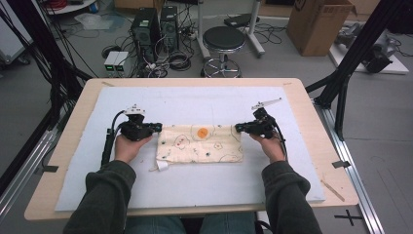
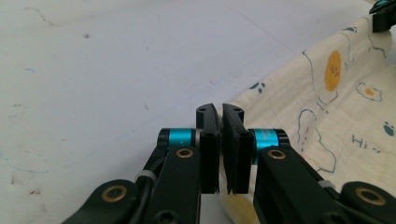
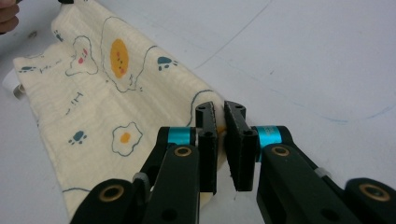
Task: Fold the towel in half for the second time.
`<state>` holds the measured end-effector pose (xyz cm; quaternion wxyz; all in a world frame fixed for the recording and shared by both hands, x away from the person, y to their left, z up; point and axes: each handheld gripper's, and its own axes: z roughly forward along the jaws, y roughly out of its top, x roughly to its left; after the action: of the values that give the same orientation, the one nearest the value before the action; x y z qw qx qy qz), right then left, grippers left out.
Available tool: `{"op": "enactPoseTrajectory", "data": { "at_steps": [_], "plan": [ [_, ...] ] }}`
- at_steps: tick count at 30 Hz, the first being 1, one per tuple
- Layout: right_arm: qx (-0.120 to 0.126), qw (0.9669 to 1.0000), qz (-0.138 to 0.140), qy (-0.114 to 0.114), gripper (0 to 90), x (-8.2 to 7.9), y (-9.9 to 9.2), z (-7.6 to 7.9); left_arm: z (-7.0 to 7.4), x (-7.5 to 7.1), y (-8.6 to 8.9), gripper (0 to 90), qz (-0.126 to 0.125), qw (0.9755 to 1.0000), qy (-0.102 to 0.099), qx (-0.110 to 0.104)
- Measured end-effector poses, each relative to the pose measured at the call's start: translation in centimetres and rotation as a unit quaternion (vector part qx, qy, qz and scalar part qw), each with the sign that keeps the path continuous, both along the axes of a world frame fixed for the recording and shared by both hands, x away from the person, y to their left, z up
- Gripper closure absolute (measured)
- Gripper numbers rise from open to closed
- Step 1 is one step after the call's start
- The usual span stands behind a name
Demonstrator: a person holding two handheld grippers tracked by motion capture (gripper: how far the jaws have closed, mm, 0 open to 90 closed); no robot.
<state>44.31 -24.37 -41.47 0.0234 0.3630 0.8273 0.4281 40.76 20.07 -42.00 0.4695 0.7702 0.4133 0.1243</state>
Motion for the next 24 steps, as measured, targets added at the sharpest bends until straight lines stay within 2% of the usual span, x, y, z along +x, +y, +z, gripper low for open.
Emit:
{"op": "enactPoseTrajectory", "data": {
  "at_steps": [20, 24],
  "plan": [
    [0.014, 0.9994, 0.026, -0.018, 83.6, -1.1, -0.2, 1.1, 0.9, -1.1, 0.6, 85.1, -0.023, 0.9995, -0.019, -0.009],
    [0.016, 0.9989, 0.034, -0.028, 83.6, -1.5, -0.1, 1.4, 1.2, -1.5, 0.7, 85.1, -0.028, 0.9993, -0.025, -0.009]
  ]
}}
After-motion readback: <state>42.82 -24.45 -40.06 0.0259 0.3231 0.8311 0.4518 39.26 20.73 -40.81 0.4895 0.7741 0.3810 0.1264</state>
